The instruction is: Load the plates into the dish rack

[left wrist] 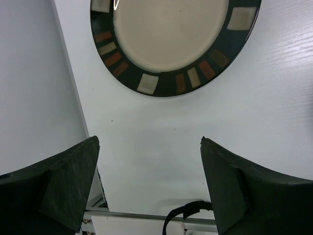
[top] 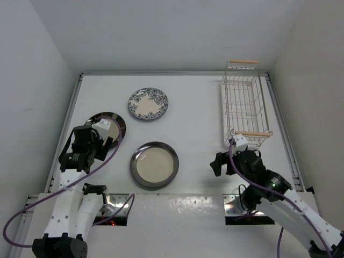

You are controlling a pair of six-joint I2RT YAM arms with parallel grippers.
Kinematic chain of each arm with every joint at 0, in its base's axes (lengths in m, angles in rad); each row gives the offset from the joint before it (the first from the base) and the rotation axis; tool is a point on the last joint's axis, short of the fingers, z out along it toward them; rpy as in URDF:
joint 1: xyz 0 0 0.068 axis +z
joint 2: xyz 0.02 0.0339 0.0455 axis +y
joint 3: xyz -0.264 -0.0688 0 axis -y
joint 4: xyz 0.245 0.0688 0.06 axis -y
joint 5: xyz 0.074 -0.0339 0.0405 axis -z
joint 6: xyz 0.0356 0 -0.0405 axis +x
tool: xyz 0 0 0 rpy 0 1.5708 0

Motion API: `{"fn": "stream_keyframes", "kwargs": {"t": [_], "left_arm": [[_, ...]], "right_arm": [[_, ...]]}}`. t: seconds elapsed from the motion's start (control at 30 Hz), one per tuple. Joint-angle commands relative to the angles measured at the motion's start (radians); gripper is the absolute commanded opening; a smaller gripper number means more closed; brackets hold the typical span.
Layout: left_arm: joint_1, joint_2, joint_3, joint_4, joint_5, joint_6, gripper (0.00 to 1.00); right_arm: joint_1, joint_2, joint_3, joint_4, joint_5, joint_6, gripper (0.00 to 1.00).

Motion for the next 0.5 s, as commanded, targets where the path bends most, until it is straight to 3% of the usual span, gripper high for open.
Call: {"fn": "stream_keyframes", "kwargs": {"t": [0.0,0.27,0.43,0.47], "left_arm": [[0.012,-0.010,0.007,0.019,0.010,-0.011,0.88],[0.012,-0.010,0.007,0.019,0.040,0.008,0.88],[0.012,0.022,0.007,0.010,0.097,0.043,0.88],[0.000,0.031,0.007,0.010,0.097,0.043,0.88]], "right_arm": [[0.004,0.031,0.019,0.025,-0.003,0.014,0.99],[0.001,0.132,0.067,0.061,0.060,-0.018,0.99],[0.013,0.489,0.358,0.083,0.109,-0.099,0.99],[0.022,0.646,0.431,0.081,0.103,-0.101,0.99]]}}
